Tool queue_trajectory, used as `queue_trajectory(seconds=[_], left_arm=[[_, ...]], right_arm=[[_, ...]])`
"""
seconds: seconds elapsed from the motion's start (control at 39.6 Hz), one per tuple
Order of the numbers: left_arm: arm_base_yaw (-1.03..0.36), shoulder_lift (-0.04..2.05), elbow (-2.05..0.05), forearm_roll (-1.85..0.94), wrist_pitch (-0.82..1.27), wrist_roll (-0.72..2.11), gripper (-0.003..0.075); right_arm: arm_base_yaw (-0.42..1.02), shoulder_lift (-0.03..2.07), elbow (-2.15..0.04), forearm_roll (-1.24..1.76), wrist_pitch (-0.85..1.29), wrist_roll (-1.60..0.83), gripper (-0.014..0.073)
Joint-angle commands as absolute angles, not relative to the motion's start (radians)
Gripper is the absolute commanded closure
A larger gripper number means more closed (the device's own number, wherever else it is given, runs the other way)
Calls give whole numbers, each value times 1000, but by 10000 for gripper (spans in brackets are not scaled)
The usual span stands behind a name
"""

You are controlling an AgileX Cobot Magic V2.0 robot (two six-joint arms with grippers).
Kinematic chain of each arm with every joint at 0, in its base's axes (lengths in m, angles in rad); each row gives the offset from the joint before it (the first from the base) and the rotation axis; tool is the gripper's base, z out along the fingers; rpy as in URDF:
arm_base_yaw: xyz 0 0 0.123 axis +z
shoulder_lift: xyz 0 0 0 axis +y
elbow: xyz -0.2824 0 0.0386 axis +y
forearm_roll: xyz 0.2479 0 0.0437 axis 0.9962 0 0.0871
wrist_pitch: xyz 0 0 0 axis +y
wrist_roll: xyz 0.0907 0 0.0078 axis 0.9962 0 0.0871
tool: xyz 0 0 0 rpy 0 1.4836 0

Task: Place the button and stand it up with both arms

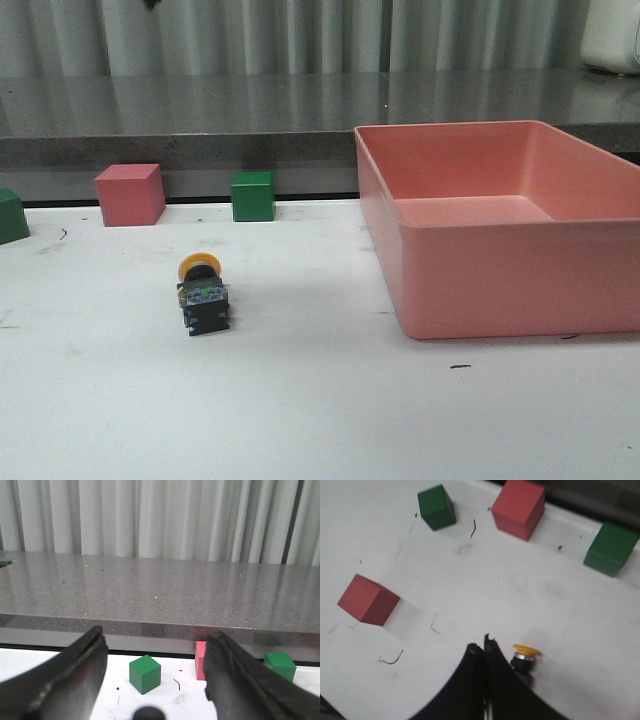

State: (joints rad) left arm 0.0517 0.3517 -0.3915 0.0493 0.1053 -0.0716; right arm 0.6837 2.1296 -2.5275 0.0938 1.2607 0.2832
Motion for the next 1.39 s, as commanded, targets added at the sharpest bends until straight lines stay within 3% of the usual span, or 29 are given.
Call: queue_trajectory(seconds=[0.0, 0.25, 0.53, 0.99, 1.36], left_arm=[[44, 364, -429, 49, 33, -77, 315], [44, 364, -429, 49, 33, -77, 315], [44, 364, -429, 49, 33, -77, 315], [44, 364, -429, 49, 33, -77, 315], [44, 364, -429, 49, 33, -77, 315]], right_arm=[[616, 1988, -2527, 87, 1344, 262, 659], [394, 1722, -2188, 24, 1342, 235, 659], [256, 1384, -1667, -100, 1250, 235, 659], [242, 829, -885, -100, 761, 239, 659], [242, 424, -505, -121, 456, 239, 664]])
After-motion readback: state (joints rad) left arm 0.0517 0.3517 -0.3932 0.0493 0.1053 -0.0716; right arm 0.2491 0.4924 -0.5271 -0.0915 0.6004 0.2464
